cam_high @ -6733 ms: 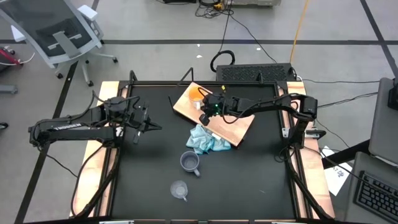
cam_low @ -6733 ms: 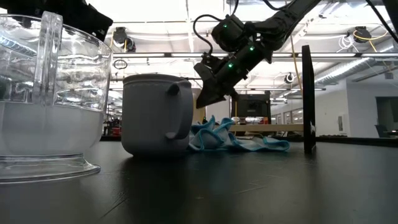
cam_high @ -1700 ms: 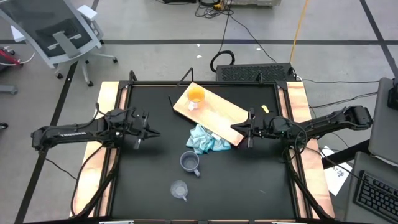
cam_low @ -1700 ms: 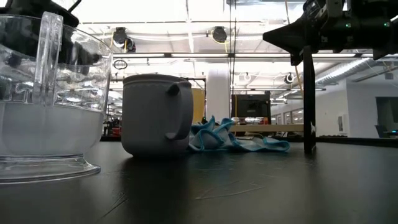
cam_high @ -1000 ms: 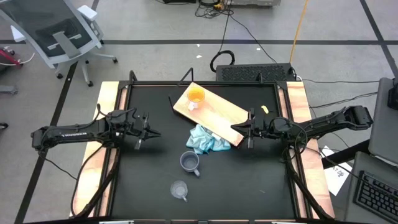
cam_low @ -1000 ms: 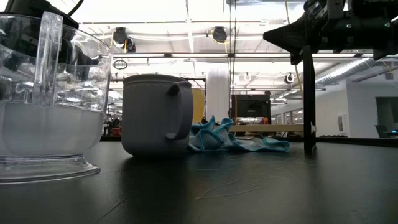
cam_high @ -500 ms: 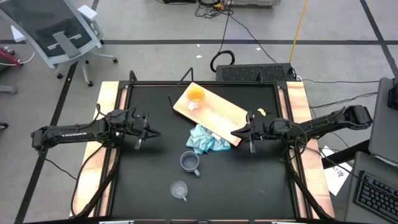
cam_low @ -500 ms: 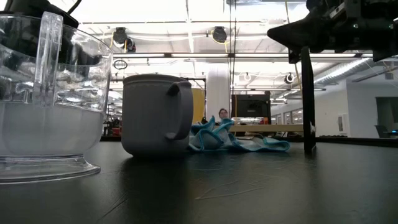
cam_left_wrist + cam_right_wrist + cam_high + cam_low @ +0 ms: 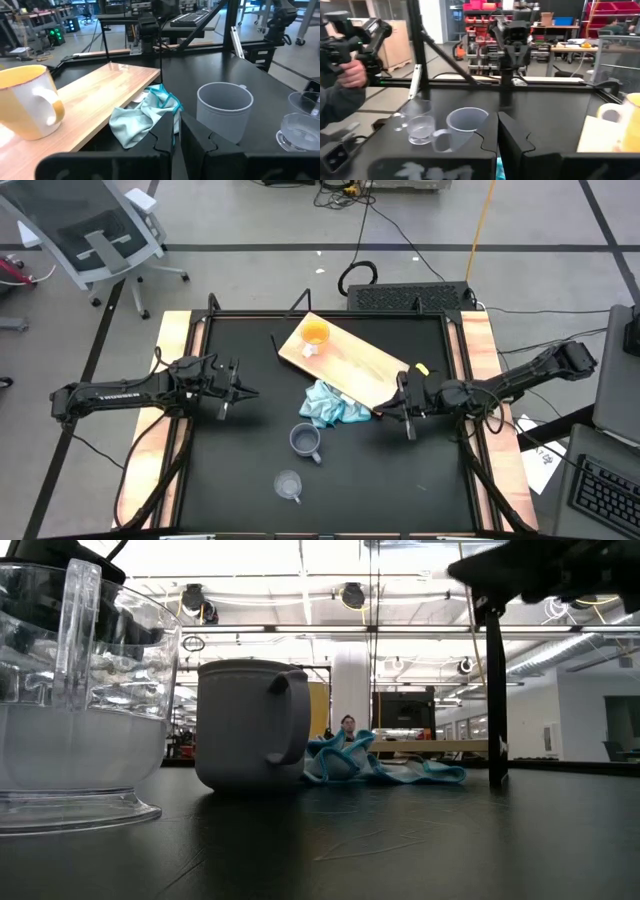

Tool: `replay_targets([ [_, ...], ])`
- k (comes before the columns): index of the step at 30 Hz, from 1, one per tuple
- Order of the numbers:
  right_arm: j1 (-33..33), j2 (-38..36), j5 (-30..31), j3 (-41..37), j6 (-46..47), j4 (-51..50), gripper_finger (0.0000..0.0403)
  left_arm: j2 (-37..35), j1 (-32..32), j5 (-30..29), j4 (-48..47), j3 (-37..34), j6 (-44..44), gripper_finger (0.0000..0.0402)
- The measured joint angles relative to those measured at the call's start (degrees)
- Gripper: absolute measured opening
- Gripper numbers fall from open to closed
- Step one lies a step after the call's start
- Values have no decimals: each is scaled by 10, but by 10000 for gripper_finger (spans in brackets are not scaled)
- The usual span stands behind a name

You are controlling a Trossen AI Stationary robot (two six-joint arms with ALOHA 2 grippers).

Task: Stack small to large cups/mugs on shelf
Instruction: Put the gray mug on the shelf

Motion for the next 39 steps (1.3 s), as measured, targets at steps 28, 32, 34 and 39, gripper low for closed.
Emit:
replay_targets([
  [28, 90, -71, 39, -165, 2, 149, 0, 0, 0, 4, -3, 0, 8, 33],
  [32, 90, -71, 39, -165, 0, 145, 0, 0, 0, -1, -3, 0, 11, 33],
  [34, 89, -71, 39, -165, 0, 140, 0, 0, 0, -2, -3, 0, 12, 33],
  [39, 90, -71, 39, -166, 0, 133, 0, 0, 0, -5, -3, 0, 23, 33],
])
